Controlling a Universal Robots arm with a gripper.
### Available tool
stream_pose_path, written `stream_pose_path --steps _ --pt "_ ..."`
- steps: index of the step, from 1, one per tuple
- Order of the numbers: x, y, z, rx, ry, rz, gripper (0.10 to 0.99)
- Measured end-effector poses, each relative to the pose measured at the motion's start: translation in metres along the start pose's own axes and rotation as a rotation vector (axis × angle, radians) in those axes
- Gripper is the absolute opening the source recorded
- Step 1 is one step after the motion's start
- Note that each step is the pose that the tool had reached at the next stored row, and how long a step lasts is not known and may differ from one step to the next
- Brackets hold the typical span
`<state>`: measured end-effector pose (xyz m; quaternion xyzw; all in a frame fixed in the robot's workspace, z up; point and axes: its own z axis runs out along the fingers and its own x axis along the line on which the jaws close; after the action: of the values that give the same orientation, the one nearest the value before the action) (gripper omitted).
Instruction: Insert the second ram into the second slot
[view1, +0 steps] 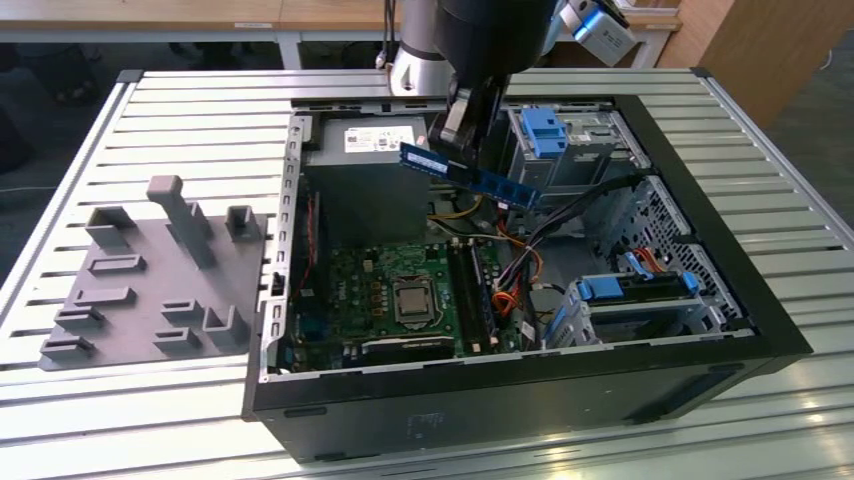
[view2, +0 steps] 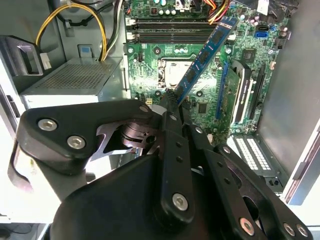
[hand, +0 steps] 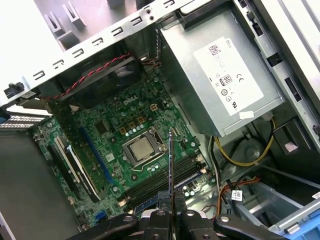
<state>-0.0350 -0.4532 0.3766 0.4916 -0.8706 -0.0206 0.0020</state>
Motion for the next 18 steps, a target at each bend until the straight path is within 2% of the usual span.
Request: stream_pose_path --steps 18 --pt "0.0000 0.0000 0.0000 0.001 -0.0014 0.037 0.137"
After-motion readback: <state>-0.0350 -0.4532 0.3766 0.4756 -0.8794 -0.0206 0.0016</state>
